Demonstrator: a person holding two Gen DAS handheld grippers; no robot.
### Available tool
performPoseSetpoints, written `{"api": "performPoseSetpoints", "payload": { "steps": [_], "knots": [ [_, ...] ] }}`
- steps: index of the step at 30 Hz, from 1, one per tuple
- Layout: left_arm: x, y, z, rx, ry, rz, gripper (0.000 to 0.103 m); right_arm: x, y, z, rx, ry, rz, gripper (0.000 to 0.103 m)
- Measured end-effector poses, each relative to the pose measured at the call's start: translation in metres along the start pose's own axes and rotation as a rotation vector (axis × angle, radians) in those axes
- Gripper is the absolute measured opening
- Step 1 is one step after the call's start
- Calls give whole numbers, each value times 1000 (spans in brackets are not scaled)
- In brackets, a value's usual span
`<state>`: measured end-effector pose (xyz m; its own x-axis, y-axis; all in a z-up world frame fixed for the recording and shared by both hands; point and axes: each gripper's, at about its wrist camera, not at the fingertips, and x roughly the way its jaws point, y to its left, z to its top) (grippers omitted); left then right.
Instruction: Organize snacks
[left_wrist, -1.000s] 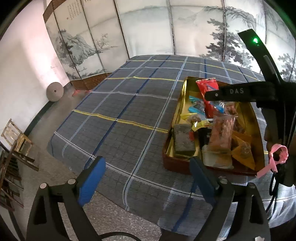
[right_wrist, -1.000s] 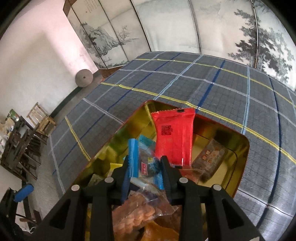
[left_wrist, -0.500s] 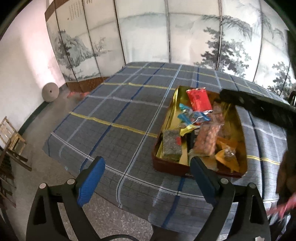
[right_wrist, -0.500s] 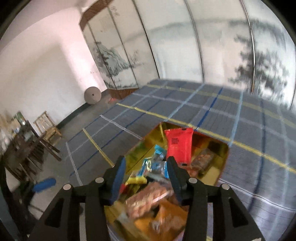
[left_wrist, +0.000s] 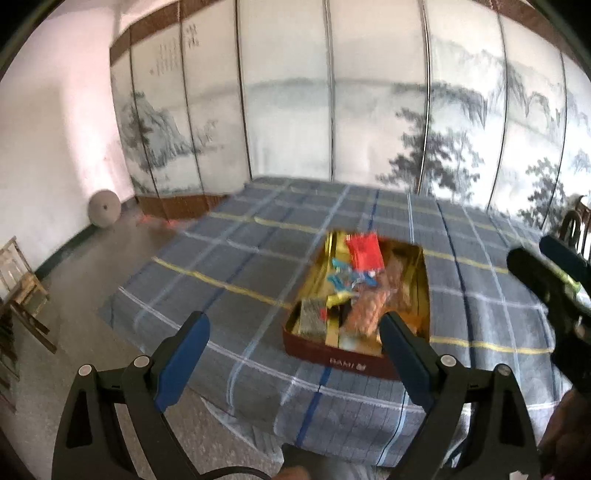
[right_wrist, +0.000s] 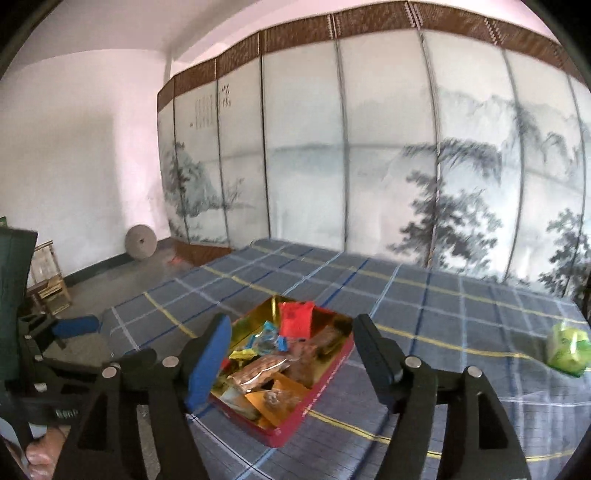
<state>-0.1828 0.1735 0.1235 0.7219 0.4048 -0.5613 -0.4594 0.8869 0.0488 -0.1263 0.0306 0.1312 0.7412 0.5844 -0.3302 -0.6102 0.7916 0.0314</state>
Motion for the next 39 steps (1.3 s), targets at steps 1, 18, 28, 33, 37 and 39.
{"api": "performPoseSetpoints", "payload": {
  "steps": [1,18,28,33,37,39],
  "knots": [
    [-8,0,2,-2,-21,-5,92,-7,-1,1,-5,-10,-3,75],
    [-134,0,36,10,-366,-41,103,-96,-4,12,-22,-141,-18,76],
    [-123,-5,31,-27,-267,-86,103,-113,-6,9,-19,-162,-27,78],
    [-117,-7,20,-22,-235,-78,103,-115,-4,4,-34,-163,-35,79],
    [-117,-7,15,-20,-228,-71,103,-116,1,3,-51,-154,-34,79],
    [-116,-6,15,-21,-221,-72,103,-117,3,2,-57,-151,-29,79]
  ]
}}
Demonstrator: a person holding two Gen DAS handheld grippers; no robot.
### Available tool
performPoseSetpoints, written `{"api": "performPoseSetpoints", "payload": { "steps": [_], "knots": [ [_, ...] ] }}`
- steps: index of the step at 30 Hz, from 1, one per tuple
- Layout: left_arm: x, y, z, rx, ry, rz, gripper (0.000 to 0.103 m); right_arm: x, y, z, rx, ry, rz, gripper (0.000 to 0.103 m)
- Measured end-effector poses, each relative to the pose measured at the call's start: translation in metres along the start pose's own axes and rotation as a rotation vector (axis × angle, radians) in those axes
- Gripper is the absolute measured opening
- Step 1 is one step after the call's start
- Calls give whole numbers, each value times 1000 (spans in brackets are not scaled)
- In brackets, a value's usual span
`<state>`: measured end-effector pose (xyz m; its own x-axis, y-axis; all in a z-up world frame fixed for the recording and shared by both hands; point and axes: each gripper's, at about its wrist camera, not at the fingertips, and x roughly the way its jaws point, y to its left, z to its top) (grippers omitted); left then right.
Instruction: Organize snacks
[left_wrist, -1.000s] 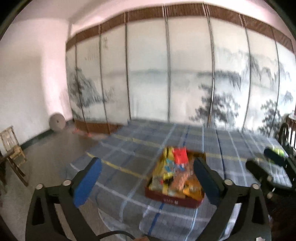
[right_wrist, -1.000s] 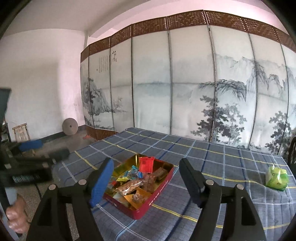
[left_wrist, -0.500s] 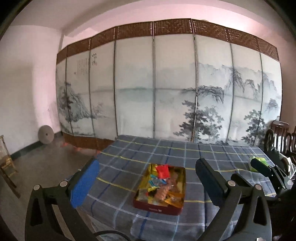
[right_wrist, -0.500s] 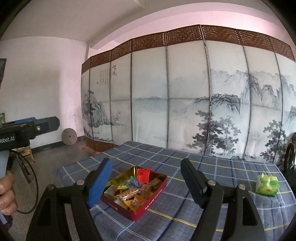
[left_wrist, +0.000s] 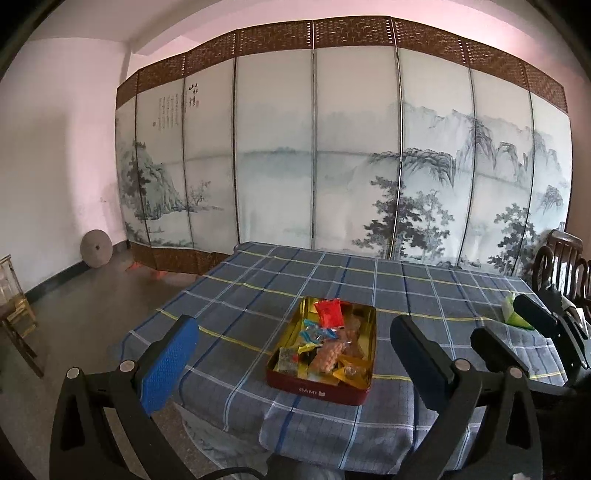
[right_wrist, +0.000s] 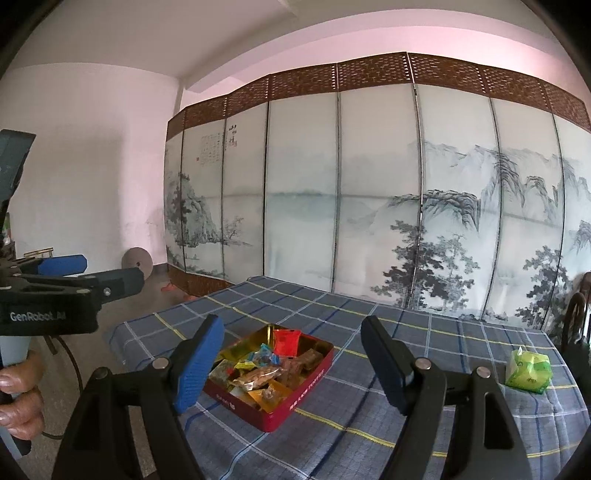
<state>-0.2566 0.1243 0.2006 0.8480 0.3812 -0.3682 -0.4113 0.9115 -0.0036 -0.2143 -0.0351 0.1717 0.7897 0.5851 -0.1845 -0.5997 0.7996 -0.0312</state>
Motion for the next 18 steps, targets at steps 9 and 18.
{"api": "performPoseSetpoints", "payload": {
  "steps": [9,18],
  "knots": [
    [11,-4,-6,14,37,1,103,3,0,-2,5,21,5,80],
    [39,-14,-16,41,118,9,103,18,-16,-18,36,73,6,80]
  ]
}}
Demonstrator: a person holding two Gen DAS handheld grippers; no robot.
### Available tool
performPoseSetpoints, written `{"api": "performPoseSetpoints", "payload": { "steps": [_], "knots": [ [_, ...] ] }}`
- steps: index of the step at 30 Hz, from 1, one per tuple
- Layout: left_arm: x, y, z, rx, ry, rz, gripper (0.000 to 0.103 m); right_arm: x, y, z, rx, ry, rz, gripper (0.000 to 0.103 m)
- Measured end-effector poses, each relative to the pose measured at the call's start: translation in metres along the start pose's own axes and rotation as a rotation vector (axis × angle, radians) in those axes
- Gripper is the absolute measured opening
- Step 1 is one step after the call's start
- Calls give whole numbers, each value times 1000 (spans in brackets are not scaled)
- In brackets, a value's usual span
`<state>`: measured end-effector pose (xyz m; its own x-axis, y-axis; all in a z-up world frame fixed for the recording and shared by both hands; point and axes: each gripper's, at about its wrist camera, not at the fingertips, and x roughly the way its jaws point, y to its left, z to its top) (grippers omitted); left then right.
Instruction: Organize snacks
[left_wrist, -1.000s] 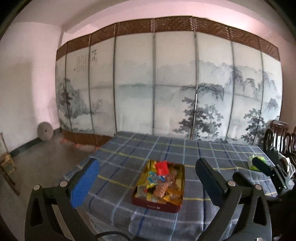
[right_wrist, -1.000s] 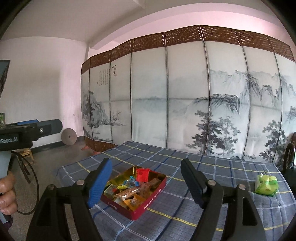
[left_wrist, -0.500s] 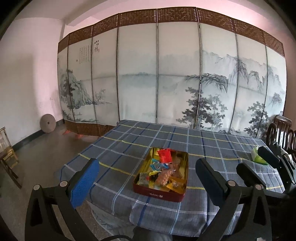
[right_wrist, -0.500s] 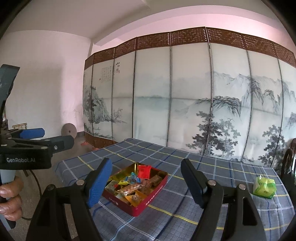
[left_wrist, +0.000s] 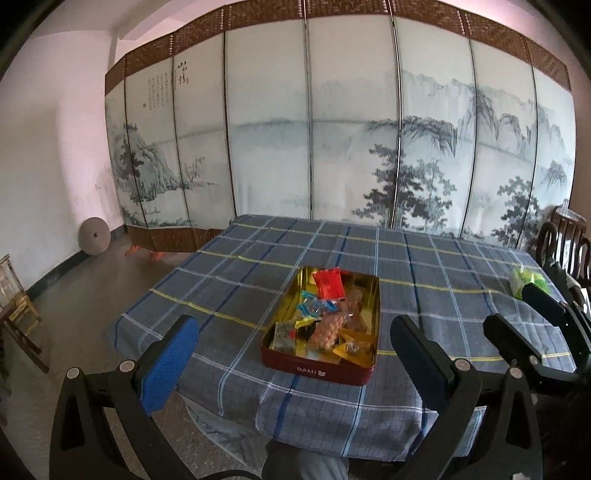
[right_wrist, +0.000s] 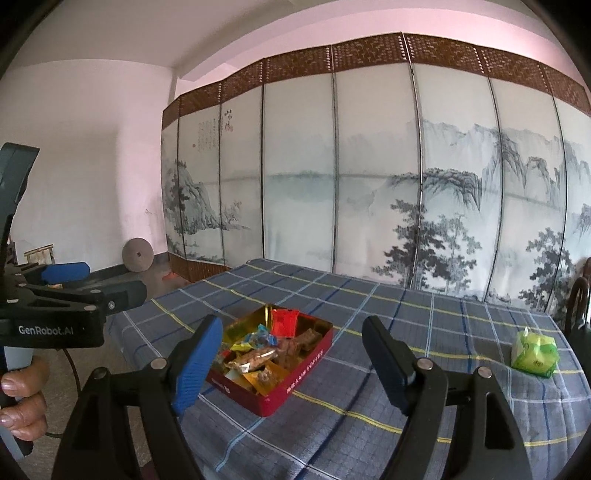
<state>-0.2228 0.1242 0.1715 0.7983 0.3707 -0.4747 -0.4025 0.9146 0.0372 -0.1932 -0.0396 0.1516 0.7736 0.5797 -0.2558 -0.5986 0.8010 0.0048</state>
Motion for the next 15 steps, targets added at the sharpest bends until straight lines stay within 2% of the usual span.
{"api": "performPoseSetpoints", "payload": {
  "steps": [4,7,11,15],
  "knots": [
    [16,-4,1,11,38,-8,103,15,-23,-13,34,56,-14,80],
    [27,-11,0,35,42,11,103,33,-61,-31,73,128,-64,80],
    [41,-25,0,81,49,61,103,66,-132,-64,65,298,-192,80],
    [58,-31,4,69,107,48,103,94,-223,-105,117,506,-334,80]
  ]
}}
